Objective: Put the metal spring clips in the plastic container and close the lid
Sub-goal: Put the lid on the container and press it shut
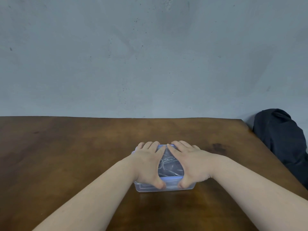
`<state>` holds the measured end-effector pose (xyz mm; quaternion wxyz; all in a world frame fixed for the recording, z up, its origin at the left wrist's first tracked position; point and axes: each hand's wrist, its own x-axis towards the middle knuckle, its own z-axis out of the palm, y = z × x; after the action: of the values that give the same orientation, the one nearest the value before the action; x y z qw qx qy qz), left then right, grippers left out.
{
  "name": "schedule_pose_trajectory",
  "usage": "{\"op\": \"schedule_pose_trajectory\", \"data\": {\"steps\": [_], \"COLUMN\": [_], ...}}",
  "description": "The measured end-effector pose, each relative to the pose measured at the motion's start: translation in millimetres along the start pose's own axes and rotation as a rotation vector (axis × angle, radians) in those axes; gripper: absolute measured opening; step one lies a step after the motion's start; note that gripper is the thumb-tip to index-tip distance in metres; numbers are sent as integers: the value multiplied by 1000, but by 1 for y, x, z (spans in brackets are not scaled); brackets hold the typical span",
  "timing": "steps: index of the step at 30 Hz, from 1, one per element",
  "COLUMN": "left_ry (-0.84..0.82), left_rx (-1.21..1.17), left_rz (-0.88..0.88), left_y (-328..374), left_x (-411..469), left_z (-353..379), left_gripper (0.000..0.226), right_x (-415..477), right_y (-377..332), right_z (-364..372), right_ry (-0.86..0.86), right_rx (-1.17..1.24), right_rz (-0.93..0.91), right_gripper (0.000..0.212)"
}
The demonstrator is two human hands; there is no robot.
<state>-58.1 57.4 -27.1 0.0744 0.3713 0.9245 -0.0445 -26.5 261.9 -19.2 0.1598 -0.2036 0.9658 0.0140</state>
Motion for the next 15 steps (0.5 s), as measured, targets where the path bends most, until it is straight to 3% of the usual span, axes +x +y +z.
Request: {"op": "schedule_pose_trajectory", "data": {"steps": [11, 15], "left_ry": [8, 97], "left_rx": [-37, -273], "left_rz": [-26, -138], "left_y": [-3, -9], "left_x": [-4, -16], "left_z": [6, 19], "left_gripper": [124, 129], "right_x": [-7, -10], "right_y": [-1, 2], "right_z": [6, 14], "right_ry": [42, 84], "right_rx": [73, 151], "right_rz": [25, 29], "right_gripper": [123, 123]}}
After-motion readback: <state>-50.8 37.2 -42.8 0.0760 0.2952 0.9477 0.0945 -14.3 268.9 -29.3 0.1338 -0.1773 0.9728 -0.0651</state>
